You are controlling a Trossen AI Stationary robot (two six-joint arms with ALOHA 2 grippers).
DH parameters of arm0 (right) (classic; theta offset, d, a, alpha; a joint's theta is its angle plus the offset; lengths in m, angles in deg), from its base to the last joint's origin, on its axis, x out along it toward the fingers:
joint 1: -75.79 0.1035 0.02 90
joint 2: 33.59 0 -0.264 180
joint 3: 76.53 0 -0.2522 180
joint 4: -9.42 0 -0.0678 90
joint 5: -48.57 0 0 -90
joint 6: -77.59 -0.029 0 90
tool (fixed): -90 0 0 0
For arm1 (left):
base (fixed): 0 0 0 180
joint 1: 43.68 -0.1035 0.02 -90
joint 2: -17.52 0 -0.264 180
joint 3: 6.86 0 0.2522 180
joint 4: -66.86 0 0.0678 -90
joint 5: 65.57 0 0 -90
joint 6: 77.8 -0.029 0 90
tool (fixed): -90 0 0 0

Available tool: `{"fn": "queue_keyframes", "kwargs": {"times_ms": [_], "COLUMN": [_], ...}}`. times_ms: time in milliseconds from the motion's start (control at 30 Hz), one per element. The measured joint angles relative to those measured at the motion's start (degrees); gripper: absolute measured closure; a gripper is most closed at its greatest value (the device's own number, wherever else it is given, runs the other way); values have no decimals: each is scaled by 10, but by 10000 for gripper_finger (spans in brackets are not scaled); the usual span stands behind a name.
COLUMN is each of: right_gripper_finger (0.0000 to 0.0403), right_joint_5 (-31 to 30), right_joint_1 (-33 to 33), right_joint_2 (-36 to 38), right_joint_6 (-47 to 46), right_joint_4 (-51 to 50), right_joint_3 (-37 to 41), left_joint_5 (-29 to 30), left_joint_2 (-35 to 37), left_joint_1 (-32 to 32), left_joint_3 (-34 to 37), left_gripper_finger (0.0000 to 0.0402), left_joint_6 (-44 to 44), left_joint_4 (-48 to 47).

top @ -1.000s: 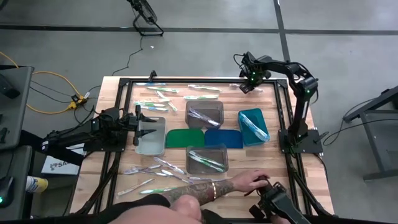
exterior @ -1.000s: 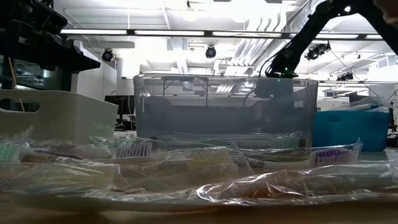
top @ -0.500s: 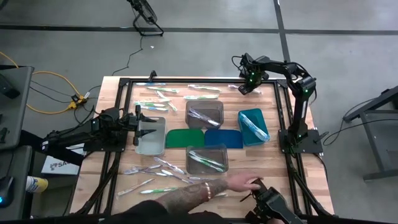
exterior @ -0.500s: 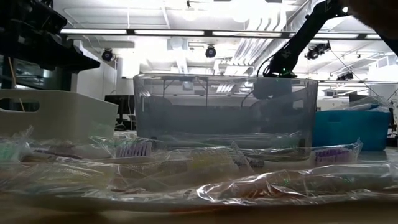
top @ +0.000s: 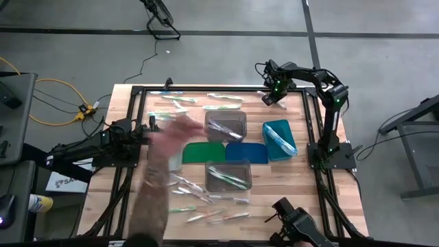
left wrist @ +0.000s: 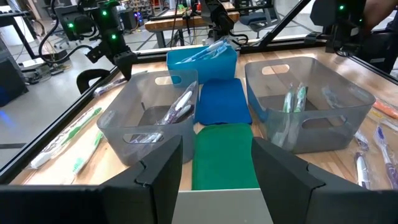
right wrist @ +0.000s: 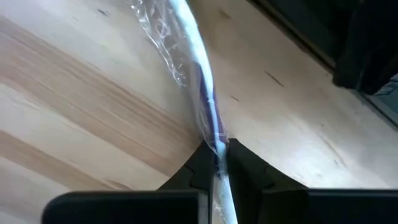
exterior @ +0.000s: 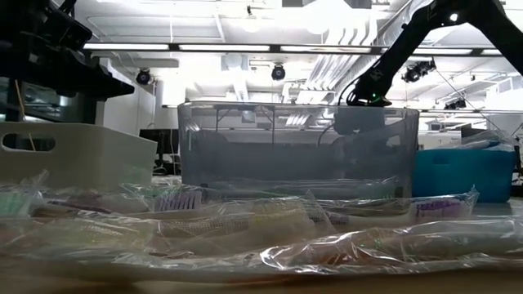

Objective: Pick & Place Toothbrushes
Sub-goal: Put the purple toothbrush into the top black bin

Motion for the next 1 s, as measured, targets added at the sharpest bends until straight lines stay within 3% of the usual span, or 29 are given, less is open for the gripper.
{"fn": "queue_keyframes", "kwargs": {"times_ms": [400, 800, 1000], "right_gripper_finger": [388, 388, 388], "right_joint_5": [22, 20, 88], "right_joint_1": [13, 103, 182], "right_joint_2": [29, 222, 297], "right_joint_6": [-49, -80, -116], "right_joint_4": [-60, -95, -58], "right_joint_3": [5, 2, 1], "left_joint_5": [0, 0, 0], "left_joint_2": [0, 0, 0], "left_joint_1": [0, 0, 0], "left_joint_3": [0, 0, 0], "left_gripper_finger": [215, 215, 215], "left_joint_6": [0, 0, 0], "left_joint_4": [0, 0, 0]}}
